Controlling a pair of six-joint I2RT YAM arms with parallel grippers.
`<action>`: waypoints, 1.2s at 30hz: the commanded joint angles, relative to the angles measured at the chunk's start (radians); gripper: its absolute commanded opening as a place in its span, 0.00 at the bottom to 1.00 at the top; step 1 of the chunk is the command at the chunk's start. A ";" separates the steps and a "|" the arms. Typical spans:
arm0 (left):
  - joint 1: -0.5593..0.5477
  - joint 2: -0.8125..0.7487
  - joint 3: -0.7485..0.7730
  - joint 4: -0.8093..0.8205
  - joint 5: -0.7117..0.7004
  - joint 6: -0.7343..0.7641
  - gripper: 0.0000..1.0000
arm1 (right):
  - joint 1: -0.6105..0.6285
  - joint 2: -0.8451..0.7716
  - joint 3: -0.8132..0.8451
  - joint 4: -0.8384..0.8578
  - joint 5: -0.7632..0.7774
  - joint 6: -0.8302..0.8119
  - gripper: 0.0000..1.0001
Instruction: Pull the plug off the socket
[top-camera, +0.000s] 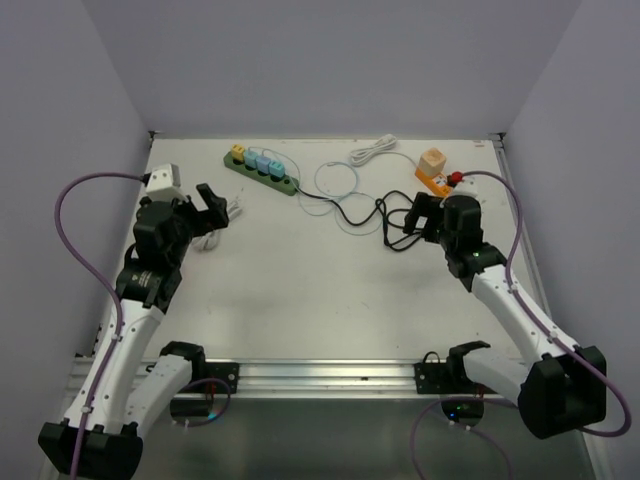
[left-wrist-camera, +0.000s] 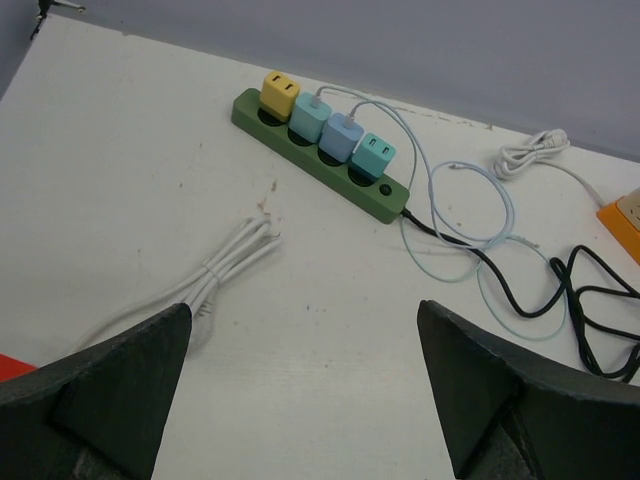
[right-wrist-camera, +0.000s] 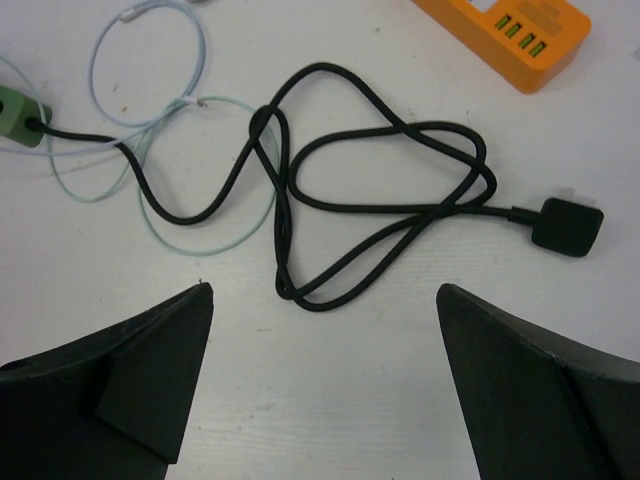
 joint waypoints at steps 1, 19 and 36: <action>0.003 -0.018 -0.016 0.026 0.045 0.025 1.00 | 0.001 0.084 0.141 0.043 0.002 -0.107 0.99; -0.057 -0.023 -0.041 0.049 0.131 0.037 1.00 | -0.165 0.820 0.776 -0.018 0.017 -0.346 0.99; -0.069 0.043 -0.035 0.058 0.195 0.050 1.00 | -0.278 1.054 1.017 -0.069 -0.334 -0.618 0.99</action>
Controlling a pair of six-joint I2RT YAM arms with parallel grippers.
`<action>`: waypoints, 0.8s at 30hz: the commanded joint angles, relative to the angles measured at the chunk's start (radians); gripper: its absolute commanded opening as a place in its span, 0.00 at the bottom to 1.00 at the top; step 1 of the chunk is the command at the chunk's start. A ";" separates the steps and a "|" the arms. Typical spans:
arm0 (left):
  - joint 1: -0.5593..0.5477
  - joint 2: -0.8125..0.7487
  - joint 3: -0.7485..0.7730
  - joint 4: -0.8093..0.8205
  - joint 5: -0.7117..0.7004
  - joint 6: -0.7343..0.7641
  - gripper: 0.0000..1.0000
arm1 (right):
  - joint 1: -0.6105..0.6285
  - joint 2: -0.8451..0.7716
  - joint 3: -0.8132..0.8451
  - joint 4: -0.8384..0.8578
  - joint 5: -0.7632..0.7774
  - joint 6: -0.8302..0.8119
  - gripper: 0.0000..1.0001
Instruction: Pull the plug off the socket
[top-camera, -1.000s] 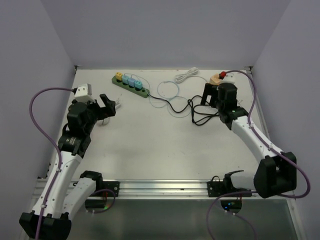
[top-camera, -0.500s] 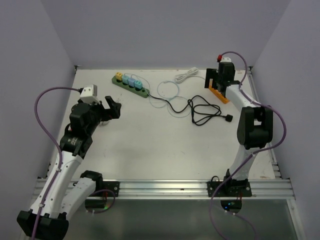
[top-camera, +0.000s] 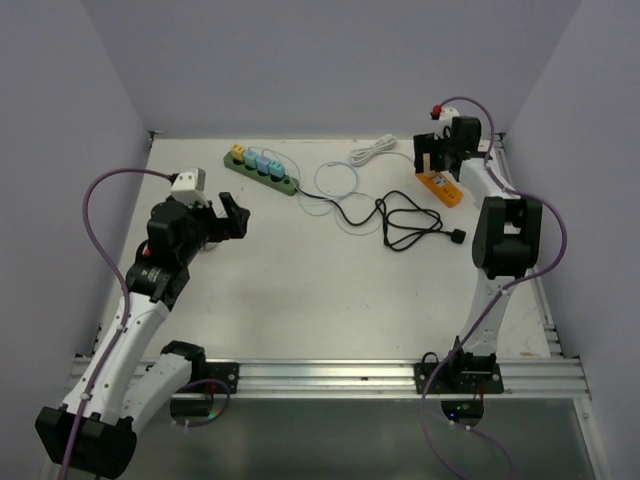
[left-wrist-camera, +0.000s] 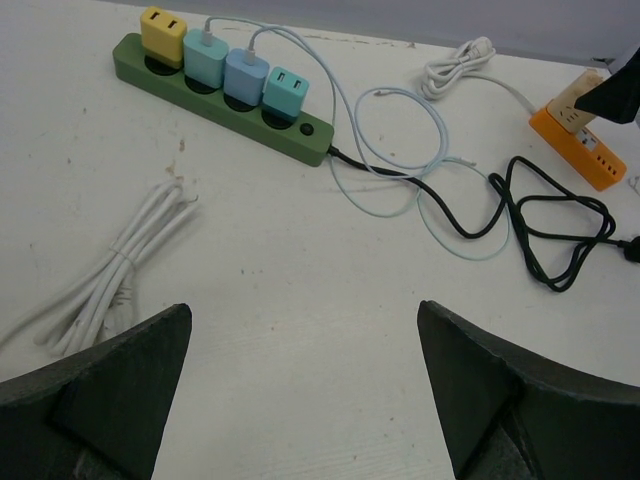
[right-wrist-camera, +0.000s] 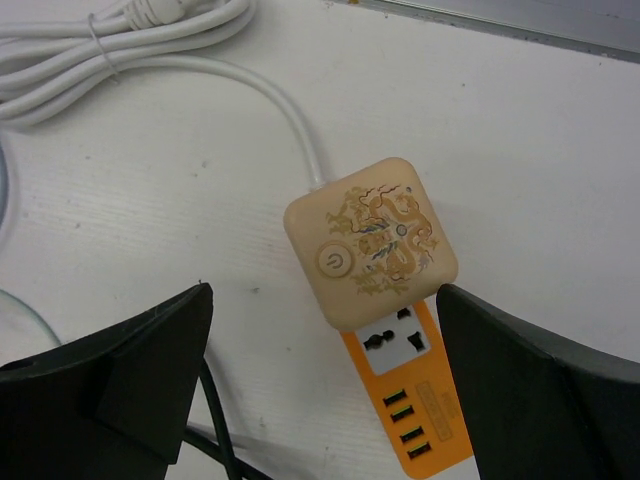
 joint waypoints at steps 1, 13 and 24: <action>-0.004 0.013 -0.003 0.042 0.033 0.026 1.00 | -0.019 0.023 0.083 -0.043 -0.028 -0.107 0.99; 0.006 0.045 -0.008 0.057 0.088 0.026 1.00 | -0.046 0.127 0.197 -0.086 -0.097 -0.158 0.99; 0.010 0.054 -0.008 0.065 0.116 0.025 1.00 | -0.057 0.165 0.220 -0.122 -0.164 -0.187 0.94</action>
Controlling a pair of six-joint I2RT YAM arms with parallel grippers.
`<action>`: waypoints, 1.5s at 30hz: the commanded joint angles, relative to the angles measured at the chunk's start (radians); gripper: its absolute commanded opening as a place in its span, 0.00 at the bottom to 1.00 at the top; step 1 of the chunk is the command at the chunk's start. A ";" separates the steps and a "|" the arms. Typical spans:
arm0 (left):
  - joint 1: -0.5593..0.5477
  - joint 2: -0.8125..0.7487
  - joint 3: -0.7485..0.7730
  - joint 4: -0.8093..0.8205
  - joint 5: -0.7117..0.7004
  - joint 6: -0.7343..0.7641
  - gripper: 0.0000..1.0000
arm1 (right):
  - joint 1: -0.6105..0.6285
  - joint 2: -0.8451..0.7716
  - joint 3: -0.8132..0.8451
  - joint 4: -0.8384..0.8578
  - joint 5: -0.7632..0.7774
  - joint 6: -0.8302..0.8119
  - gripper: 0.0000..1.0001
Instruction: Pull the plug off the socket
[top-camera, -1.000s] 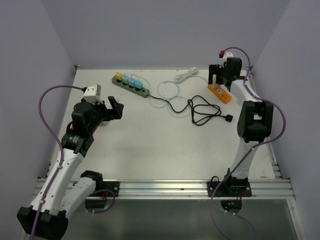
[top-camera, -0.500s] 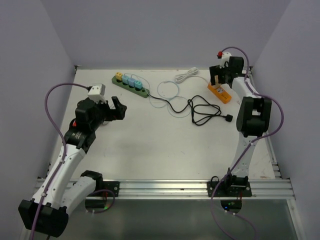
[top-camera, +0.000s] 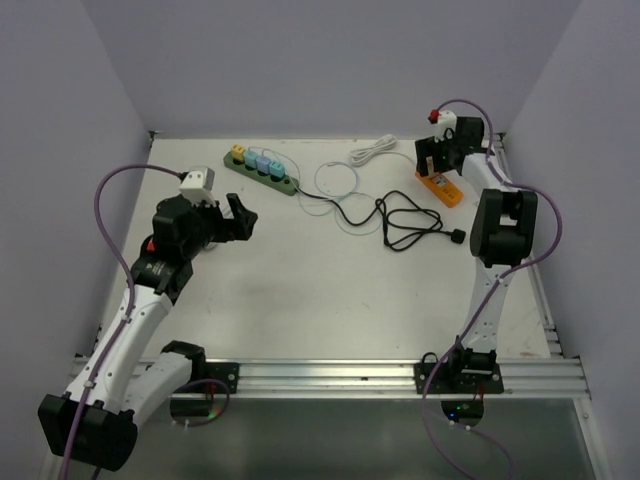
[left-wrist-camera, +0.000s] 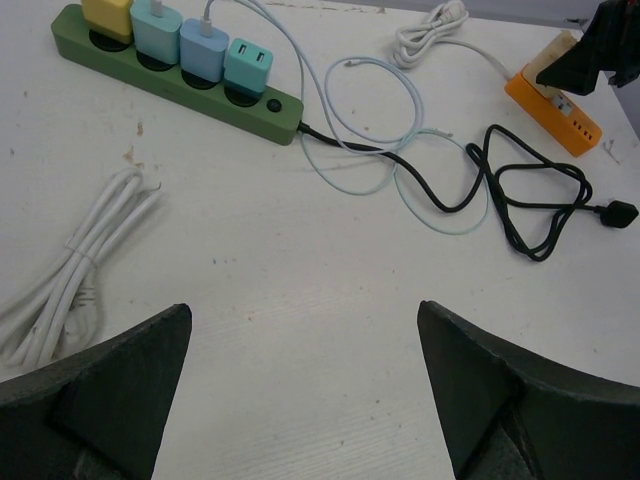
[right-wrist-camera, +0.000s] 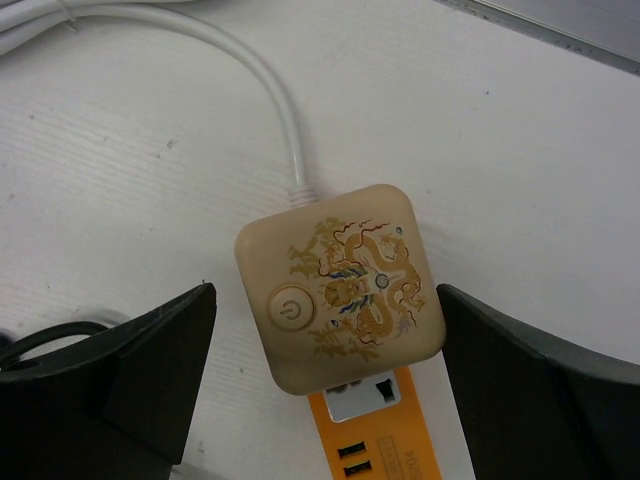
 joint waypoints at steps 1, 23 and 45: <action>0.008 -0.004 -0.009 0.054 0.026 0.019 1.00 | -0.010 0.005 0.044 -0.023 -0.056 -0.021 0.92; 0.008 -0.030 -0.026 0.072 0.058 0.016 1.00 | -0.010 -0.061 0.094 -0.009 -0.096 0.127 0.03; 0.009 0.039 -0.092 0.213 0.240 -0.141 1.00 | 0.266 -0.437 -0.270 0.144 0.004 0.644 0.02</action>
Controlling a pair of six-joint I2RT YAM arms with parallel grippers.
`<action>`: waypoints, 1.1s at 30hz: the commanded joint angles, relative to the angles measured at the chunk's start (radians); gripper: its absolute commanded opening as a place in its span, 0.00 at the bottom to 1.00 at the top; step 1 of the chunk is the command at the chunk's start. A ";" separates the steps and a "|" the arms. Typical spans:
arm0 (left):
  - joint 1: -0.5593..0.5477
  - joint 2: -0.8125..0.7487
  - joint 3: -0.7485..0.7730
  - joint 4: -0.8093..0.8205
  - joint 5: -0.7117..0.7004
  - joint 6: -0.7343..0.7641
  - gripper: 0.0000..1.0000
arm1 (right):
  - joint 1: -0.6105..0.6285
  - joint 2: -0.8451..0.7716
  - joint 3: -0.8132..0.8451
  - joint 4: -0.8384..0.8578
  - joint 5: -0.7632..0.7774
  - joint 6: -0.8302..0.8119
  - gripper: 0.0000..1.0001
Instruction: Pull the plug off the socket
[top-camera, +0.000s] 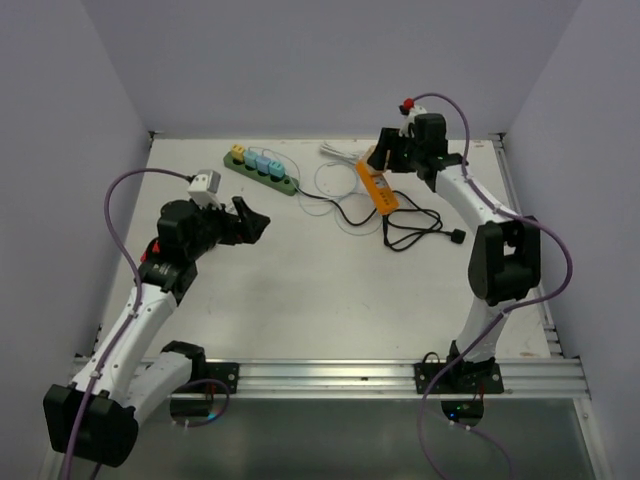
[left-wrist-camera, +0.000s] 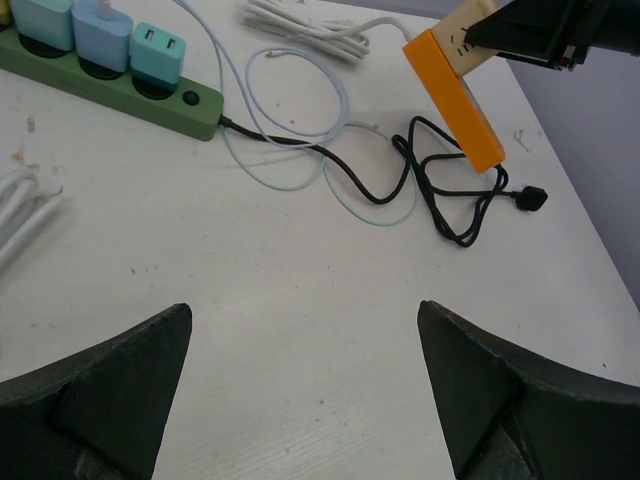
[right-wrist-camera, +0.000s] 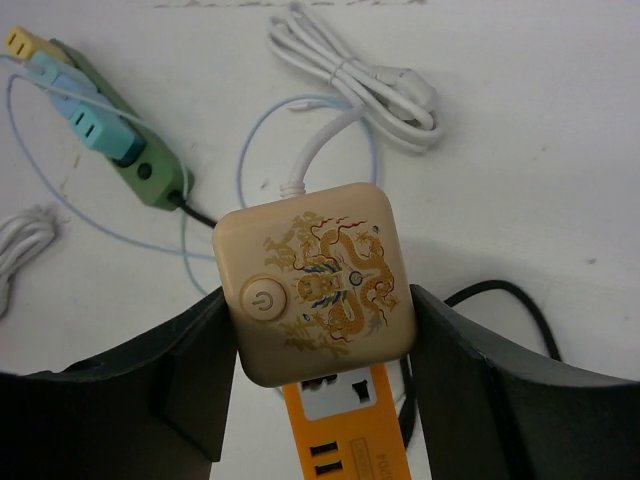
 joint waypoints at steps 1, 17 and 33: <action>0.002 0.047 -0.062 0.150 0.137 -0.125 1.00 | 0.045 -0.106 -0.076 0.118 -0.004 0.139 0.04; -0.309 0.508 -0.119 0.725 0.041 -0.310 1.00 | 0.352 -0.169 -0.296 0.203 0.160 0.394 0.06; -0.357 0.737 -0.060 0.758 -0.082 -0.256 0.99 | 0.384 -0.215 -0.366 0.252 0.054 0.475 0.08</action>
